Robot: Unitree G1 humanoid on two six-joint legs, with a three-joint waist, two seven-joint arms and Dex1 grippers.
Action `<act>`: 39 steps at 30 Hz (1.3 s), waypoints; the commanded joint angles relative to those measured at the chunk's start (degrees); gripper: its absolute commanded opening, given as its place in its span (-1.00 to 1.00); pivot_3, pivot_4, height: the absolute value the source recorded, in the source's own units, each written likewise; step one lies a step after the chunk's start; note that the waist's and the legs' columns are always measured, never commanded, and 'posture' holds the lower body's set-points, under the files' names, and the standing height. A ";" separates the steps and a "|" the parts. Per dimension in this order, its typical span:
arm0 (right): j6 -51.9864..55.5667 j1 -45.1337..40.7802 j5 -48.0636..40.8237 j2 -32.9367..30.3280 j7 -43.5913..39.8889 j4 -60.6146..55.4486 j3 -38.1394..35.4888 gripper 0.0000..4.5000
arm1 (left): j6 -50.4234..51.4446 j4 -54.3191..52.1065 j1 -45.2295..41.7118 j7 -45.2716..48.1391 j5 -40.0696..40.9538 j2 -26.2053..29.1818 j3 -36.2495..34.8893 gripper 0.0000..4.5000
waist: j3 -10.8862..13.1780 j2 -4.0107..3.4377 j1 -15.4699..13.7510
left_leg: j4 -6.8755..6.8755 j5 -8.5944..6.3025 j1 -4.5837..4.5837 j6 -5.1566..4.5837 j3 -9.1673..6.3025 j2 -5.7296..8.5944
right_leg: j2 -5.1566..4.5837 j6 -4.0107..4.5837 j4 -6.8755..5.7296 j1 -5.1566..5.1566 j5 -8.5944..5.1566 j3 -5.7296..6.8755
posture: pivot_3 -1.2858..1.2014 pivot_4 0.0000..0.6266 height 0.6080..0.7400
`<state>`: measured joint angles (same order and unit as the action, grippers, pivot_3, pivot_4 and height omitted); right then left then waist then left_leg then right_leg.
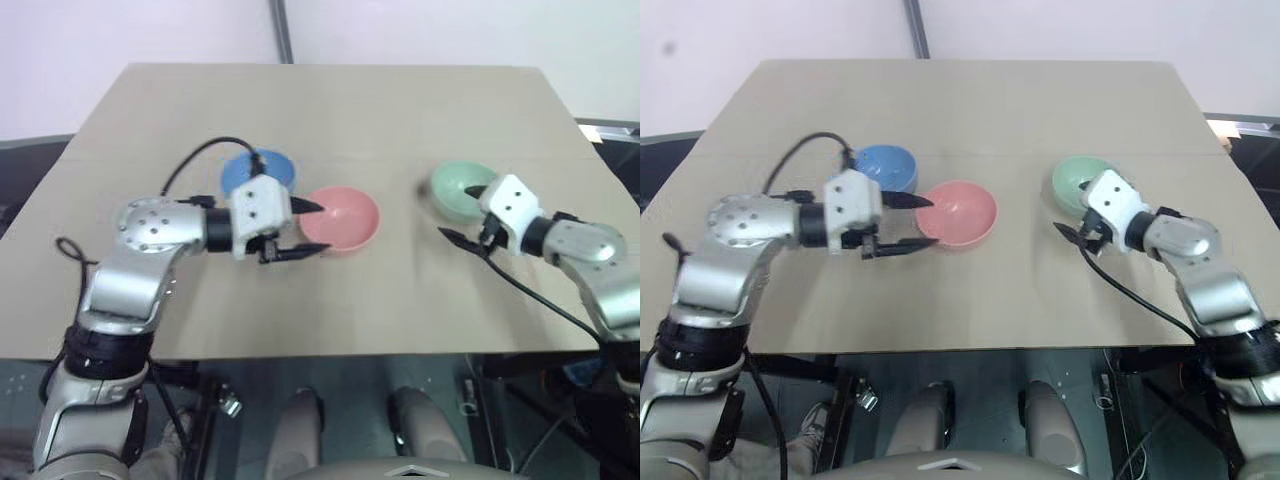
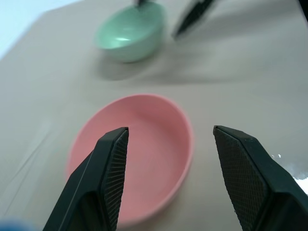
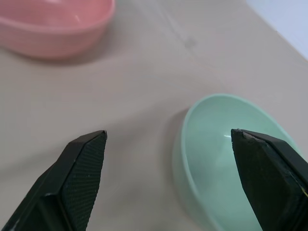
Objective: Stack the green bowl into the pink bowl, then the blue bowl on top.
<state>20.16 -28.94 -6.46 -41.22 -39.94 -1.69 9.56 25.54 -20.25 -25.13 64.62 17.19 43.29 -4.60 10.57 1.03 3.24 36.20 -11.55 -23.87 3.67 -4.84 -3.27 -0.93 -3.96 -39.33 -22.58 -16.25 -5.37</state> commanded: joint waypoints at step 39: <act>11.20 -17.05 -0.04 21.29 -6.59 -7.99 10.10 0.25 | 0.48 -5.69 30.07 -6.22 15.96 6.28 -23.41 1.00 | 0.10 -0.14 0.14 | -0.13 0.00 0.03 0.01 -0.01 -0.02 | -0.01 0.05 -0.05 -0.12 -0.01 0.03 | 0.03 -0.52 1.00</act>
<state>32.94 -44.76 -6.53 -20.02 -47.11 -7.62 21.50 28.14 -26.01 5.21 59.45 34.88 48.32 -26.61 10.67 0.89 3.37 36.05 -11.55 -23.84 3.69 -4.85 -3.29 -0.93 -3.91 -39.37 -22.70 -16.25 -5.34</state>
